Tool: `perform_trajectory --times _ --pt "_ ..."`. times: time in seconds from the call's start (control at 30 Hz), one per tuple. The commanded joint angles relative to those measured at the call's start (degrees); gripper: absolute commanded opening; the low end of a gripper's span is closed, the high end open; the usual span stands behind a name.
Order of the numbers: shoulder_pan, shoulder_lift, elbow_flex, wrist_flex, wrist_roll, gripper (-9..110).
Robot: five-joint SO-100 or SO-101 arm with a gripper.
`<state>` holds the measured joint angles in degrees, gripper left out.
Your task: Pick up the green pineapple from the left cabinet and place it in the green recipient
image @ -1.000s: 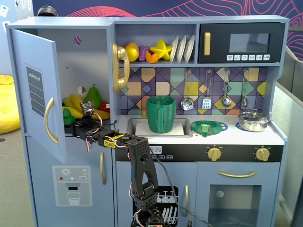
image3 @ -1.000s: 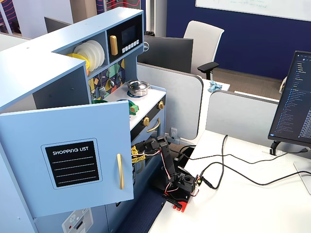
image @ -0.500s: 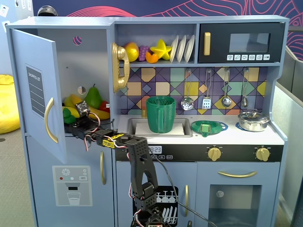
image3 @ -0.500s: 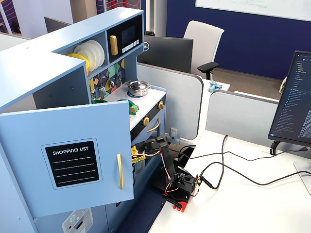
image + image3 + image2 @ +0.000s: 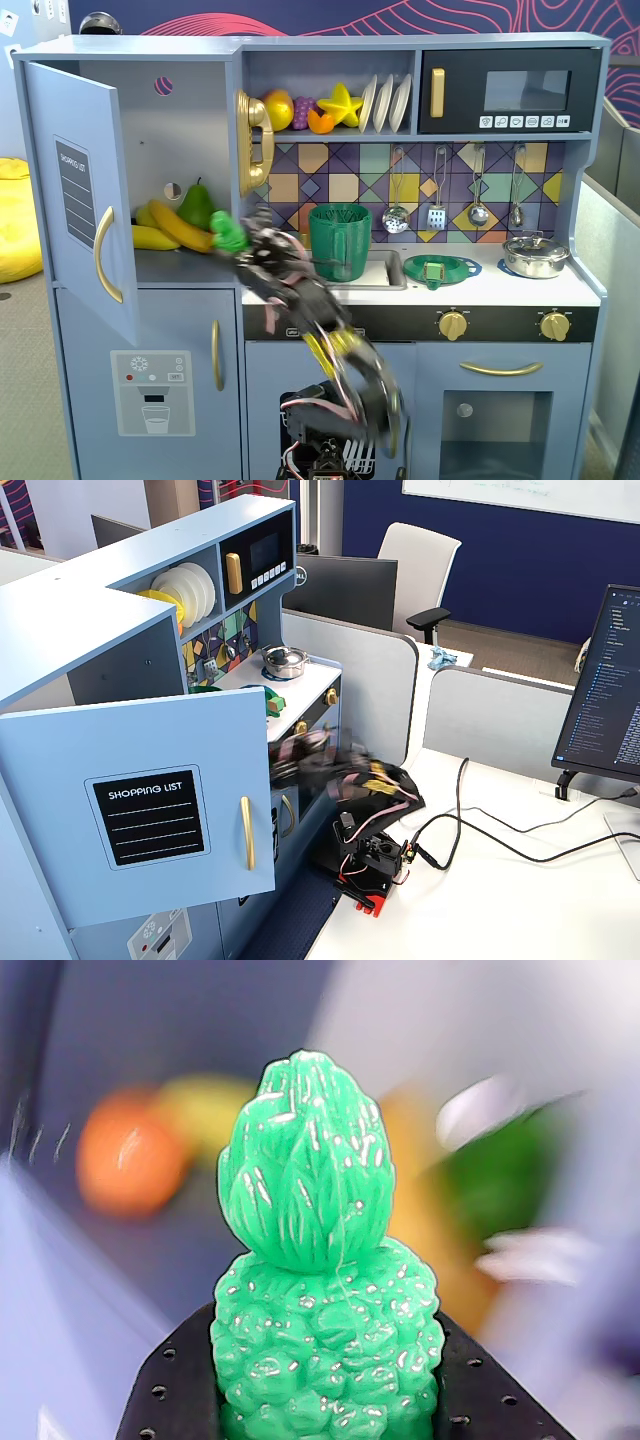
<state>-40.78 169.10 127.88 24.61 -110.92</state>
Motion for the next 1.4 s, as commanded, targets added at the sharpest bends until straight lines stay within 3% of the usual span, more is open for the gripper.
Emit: perform_trajectory --times 0.0,0.17,0.4,0.57,0.93,1.13,1.37 --pt "5.27 12.83 -3.08 13.01 0.26 0" --pt "22.24 5.62 -10.28 18.98 4.22 0" --pt "35.77 -20.92 -19.95 2.37 10.2 0" --pt "38.32 -38.32 -31.64 -4.48 10.55 0" --pt "44.03 -66.36 -57.3 -5.8 11.78 0" --pt "45.62 -70.66 -60.29 -1.14 17.05 27" --pt "45.26 -69.17 -58.54 0.09 15.91 31"
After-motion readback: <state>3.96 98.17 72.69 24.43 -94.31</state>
